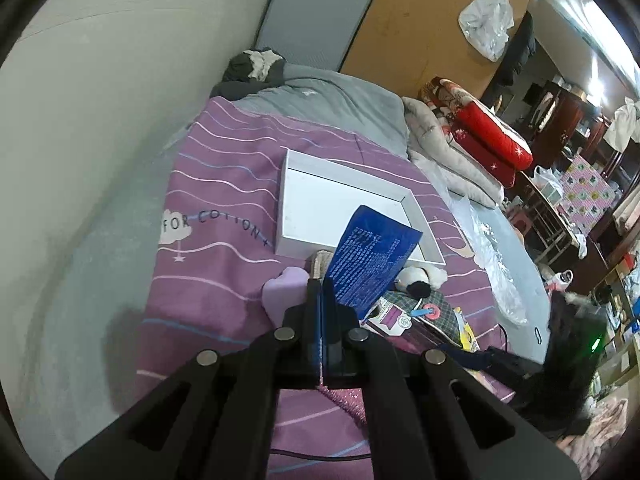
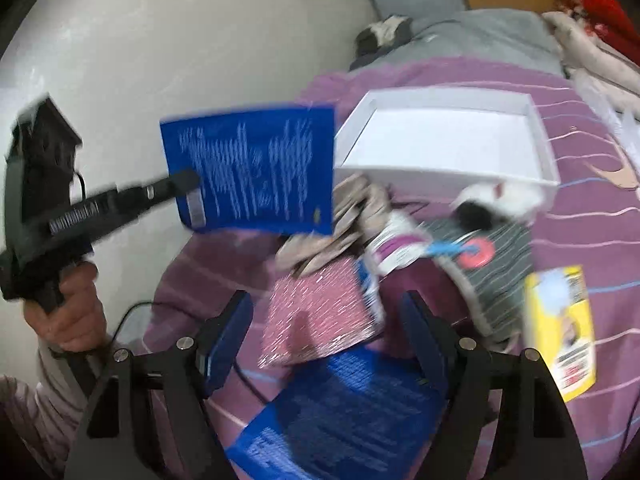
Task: Organize soft objects
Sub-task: 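Lift the ice pack with the left gripper while the right gripper carries the sponge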
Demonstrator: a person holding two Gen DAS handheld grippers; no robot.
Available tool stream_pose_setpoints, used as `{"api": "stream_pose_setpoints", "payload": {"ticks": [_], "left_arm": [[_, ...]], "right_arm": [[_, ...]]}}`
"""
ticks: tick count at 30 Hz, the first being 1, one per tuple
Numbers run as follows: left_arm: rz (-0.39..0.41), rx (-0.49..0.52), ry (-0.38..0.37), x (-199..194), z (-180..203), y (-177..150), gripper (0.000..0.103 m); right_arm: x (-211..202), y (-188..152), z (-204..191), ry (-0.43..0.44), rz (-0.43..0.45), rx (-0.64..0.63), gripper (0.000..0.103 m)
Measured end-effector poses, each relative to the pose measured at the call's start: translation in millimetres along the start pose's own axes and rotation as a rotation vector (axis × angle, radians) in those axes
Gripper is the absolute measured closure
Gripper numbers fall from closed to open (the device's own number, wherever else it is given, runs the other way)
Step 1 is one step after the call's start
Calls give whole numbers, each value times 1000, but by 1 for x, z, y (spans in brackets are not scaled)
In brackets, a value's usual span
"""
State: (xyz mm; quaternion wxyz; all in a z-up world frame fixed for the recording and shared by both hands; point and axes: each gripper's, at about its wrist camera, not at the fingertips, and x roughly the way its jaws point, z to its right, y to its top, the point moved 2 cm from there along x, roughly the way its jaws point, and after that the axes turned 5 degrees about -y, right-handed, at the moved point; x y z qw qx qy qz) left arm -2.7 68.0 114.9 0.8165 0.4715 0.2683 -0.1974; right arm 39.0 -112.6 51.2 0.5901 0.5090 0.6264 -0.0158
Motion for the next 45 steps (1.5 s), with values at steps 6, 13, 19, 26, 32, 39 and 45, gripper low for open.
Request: {"api": "stream_pose_setpoints", "payload": {"ticks": [6, 13, 19, 26, 32, 39, 45], "left_arm": [[16, -2, 28, -7, -4, 0, 102], [14, -4, 20, -7, -5, -1, 102], [15, 5, 11, -9, 0, 1, 102], [20, 31, -18, -10, 16, 10, 102], [38, 78, -67, -11, 41, 26, 102], [30, 118, -91, -3, 60, 36, 102], [-6, 156, -152, 14, 74, 48, 102]], "right_arm": [[38, -11, -32, -128, -52, -192, 22], [59, -21, -50, -151, -137, -316, 22], [47, -17, -42, -139, -131, -257, 33], [10, -5, -21, -60, -102, -144, 58], [-29, 14, 0, 5, -43, -6, 91], [-50, 24, 30, 34, 13, 102, 91], [-51, 41, 54, 45, 44, 200, 91]]}}
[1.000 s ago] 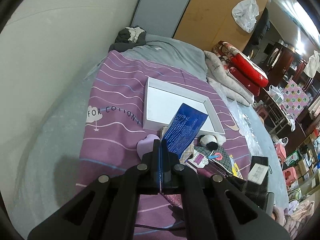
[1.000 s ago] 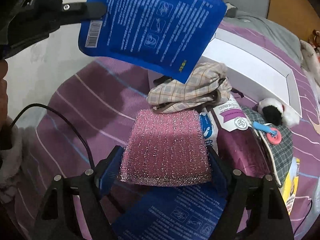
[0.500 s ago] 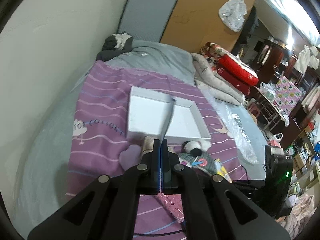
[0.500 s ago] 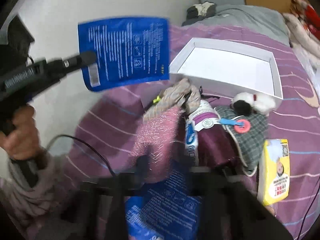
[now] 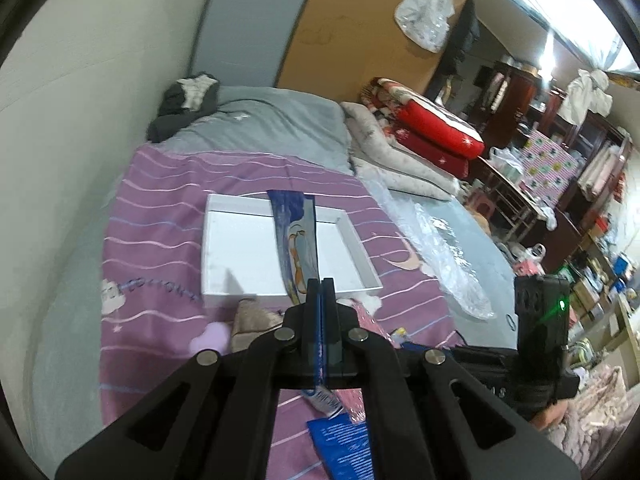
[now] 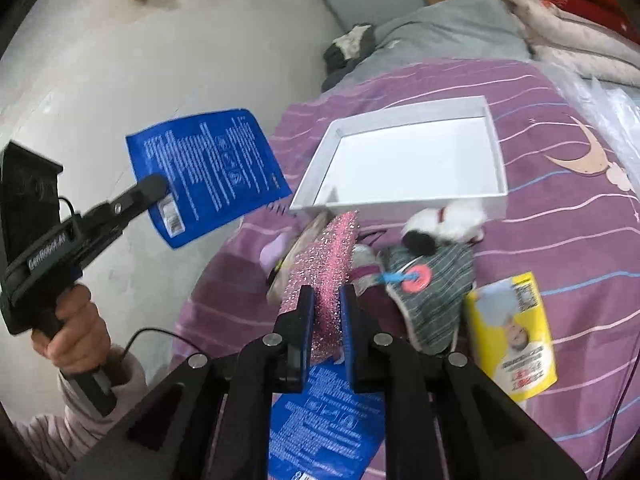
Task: Organize soft objects
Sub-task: 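Lift the ice pack with the left gripper while the right gripper carries the sponge, then lower the ice pack into the box with the left gripper while the right gripper sets the sponge beside it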
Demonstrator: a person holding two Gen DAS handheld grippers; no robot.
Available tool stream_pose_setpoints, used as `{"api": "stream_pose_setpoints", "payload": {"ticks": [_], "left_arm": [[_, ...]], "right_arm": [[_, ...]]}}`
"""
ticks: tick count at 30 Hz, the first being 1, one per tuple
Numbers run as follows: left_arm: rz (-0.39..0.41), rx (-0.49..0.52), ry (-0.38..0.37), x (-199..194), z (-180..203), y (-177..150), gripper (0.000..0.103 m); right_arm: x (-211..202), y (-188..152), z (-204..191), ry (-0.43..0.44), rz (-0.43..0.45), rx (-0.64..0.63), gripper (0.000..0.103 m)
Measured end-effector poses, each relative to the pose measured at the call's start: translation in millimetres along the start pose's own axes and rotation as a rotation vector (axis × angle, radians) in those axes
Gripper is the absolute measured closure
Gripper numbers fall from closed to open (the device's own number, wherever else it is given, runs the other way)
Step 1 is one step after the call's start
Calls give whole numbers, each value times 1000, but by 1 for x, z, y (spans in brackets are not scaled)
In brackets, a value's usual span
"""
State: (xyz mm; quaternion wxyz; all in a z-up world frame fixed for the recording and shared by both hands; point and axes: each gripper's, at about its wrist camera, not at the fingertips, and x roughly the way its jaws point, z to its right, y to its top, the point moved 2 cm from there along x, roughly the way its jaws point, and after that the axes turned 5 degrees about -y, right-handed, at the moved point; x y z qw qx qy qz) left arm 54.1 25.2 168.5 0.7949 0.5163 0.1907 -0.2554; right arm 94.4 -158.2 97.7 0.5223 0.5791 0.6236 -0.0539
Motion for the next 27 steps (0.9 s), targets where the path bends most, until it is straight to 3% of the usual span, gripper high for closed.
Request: {"api": "stream_pose_setpoints", "payload": {"ticks": [3, 6, 13, 20, 24, 27], "left_arm": [[-55, 22, -73, 24, 2, 11, 102], [-94, 38, -85, 55, -3, 26, 102], [-173, -16, -191, 114, -21, 49, 102], [-282, -137, -315, 173, -34, 47, 102], [-353, -171, -274, 191, -51, 37, 102], [-408, -112, -113, 200, -72, 26, 102]], "right_arm": [[-3, 11, 10, 2, 33, 50, 91], [-3, 31, 26, -38, 78, 96, 91], [9, 75, 76, -116, 151, 205, 91], [40, 104, 101, -180, 170, 203, 91], [62, 109, 109, -204, 156, 193, 91], [76, 106, 114, -215, 133, 185, 91]]}}
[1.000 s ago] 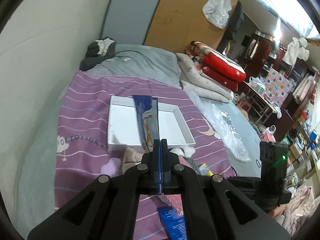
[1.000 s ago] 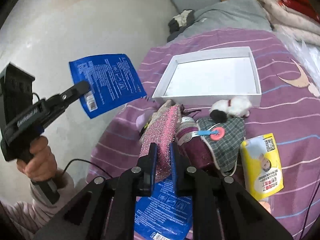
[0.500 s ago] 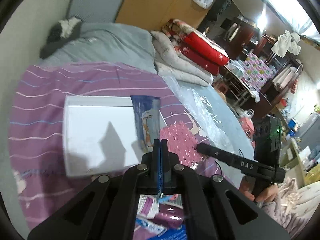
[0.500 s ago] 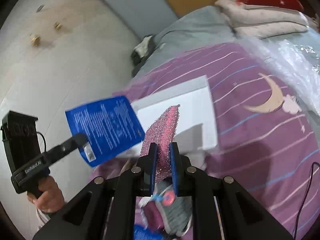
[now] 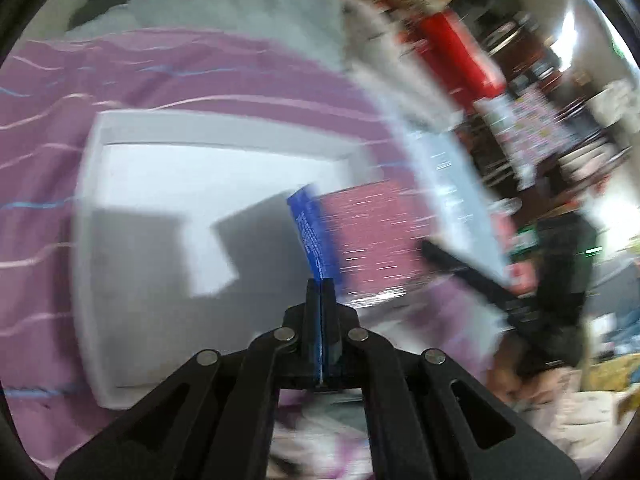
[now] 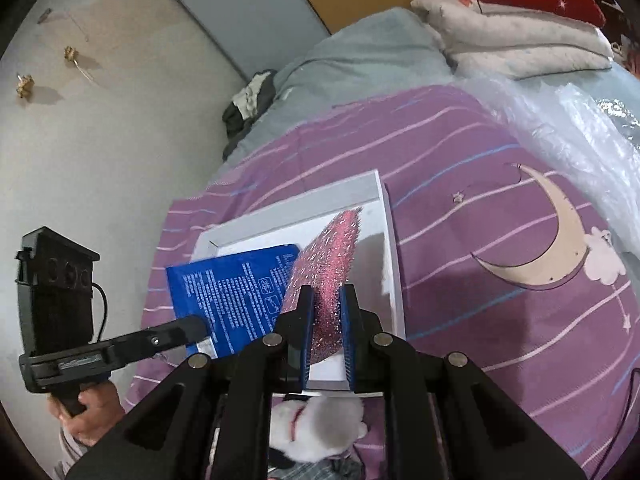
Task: Organize soft objects
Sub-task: 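Lower the ice pack into the box with the left gripper while the right gripper sets the sponge beside it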
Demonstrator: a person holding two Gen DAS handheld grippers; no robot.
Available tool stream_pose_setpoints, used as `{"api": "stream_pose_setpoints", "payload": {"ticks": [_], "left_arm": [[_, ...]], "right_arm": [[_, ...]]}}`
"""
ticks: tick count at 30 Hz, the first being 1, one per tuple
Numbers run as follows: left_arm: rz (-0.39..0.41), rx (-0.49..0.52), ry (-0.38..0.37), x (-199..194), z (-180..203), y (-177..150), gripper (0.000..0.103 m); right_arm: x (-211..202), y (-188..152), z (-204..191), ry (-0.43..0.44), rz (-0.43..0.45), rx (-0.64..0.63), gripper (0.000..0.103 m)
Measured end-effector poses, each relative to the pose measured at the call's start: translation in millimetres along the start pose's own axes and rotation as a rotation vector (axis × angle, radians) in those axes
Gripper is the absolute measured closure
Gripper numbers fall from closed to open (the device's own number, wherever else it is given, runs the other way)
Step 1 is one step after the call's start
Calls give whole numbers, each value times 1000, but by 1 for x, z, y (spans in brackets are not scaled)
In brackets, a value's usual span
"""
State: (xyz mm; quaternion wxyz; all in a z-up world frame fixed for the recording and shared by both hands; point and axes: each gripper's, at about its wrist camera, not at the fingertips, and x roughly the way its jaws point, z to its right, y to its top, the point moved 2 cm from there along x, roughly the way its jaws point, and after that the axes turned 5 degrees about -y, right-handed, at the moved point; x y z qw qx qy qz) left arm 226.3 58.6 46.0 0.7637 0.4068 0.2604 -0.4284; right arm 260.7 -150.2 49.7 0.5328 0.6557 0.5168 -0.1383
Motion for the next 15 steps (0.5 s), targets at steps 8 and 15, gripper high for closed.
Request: {"api": "stream_pose_setpoints", "payload": {"ticks": [8, 15], "left_arm": [[-174, 168, 411, 21, -38, -11, 102], [-248, 326, 418, 19, -31, -20, 96]], "right_arm": [[23, -8, -10, -122, -24, -174, 91], [29, -16, -19, -179, -77, -303, 90]]}}
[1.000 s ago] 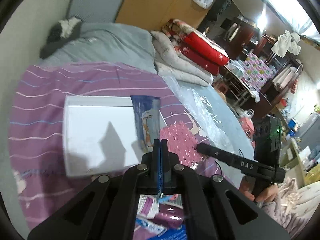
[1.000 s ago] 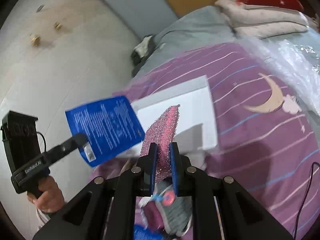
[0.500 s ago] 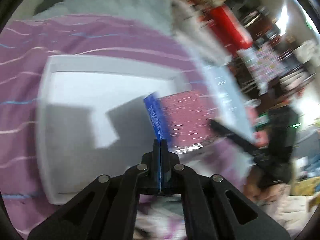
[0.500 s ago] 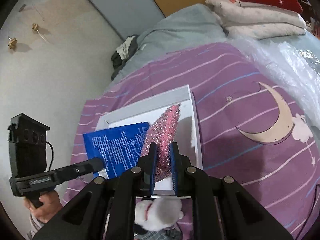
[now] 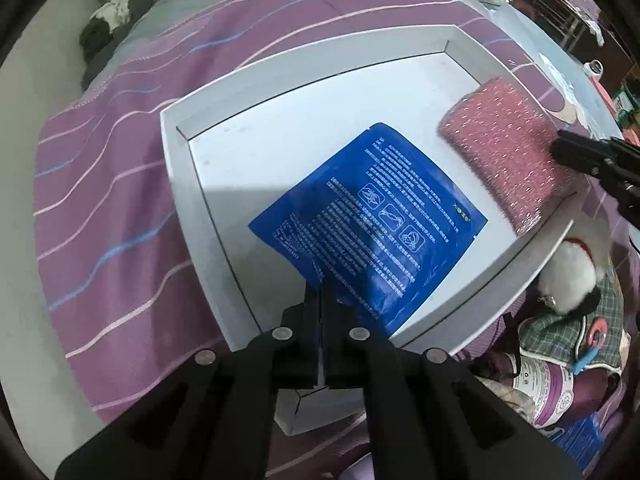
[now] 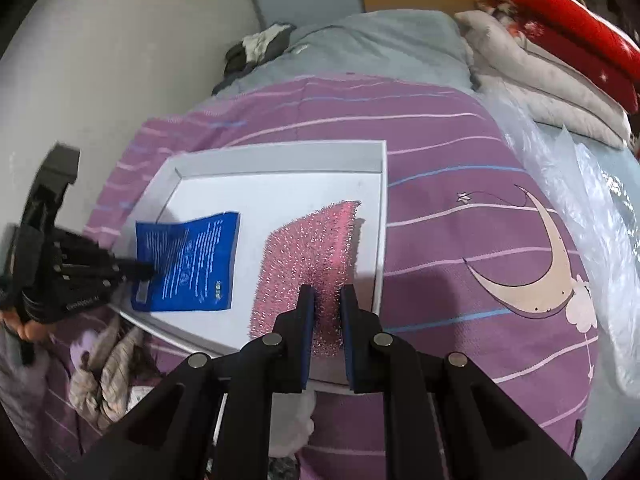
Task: Organize soft objects
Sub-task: 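Lower the ice pack into the box with the left gripper while the right gripper sets the sponge beside it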
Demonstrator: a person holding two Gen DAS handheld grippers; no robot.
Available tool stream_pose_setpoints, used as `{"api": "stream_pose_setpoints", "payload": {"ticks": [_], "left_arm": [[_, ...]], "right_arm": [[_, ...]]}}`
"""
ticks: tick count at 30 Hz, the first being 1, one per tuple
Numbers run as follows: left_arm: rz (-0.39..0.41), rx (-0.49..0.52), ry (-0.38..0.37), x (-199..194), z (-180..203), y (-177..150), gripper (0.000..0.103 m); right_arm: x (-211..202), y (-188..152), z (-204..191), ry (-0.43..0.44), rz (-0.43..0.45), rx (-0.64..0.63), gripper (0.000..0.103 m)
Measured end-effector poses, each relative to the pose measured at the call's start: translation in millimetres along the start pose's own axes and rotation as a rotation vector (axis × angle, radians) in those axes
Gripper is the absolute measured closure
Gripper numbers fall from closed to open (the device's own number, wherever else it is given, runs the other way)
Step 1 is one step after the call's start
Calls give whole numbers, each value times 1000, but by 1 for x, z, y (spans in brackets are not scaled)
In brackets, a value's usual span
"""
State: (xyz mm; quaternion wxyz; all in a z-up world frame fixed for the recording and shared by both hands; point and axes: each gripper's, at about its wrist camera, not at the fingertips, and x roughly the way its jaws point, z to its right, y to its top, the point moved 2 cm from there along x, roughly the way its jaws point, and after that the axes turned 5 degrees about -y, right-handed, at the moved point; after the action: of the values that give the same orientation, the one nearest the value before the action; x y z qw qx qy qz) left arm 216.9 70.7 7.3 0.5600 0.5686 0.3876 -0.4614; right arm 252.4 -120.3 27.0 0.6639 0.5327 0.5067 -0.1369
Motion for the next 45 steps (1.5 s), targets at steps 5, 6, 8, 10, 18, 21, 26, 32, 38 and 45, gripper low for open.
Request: {"api": "stream_pose_setpoints", "payload": {"ticks": [5, 6, 8, 10, 18, 21, 26, 32, 38, 45], "left_arm": [[36, -118, -71, -15, -7, -11, 57], [48, -132, -63, -16, -6, -12, 57], [85, -158, -10, -28, -6, -16, 57], [116, -179, 61, -38, -6, -14, 57], [187, -349, -77, -26, 8, 28, 82], [143, -361, -115, 1, 22, 48, 96], [121, -333, -118, 15, 35, 39, 98], [53, -298, -127, 11, 34, 27, 98], [23, -275, -38, 3, 23, 18, 98], [35, -329, -36, -4, 6, 5, 98]], "right_arm": [[9, -4, -4, -72, -33, -37, 89], [8, -5, -4, -89, -30, -41, 88], [4, -5, -5, -81, -30, -39, 80], [-5, -4, -6, -60, -14, -37, 70], [-8, 19, -22, 51, 26, 23, 57], [13, 25, -29, 81, -11, 53, 70], [40, 12, -27, 14, -94, 57, 80], [35, 5, -11, 27, -102, 127, 82], [27, 2, -13, 13, -88, 114, 82], [-2, 0, -9, 31, -49, 128, 79]]}}
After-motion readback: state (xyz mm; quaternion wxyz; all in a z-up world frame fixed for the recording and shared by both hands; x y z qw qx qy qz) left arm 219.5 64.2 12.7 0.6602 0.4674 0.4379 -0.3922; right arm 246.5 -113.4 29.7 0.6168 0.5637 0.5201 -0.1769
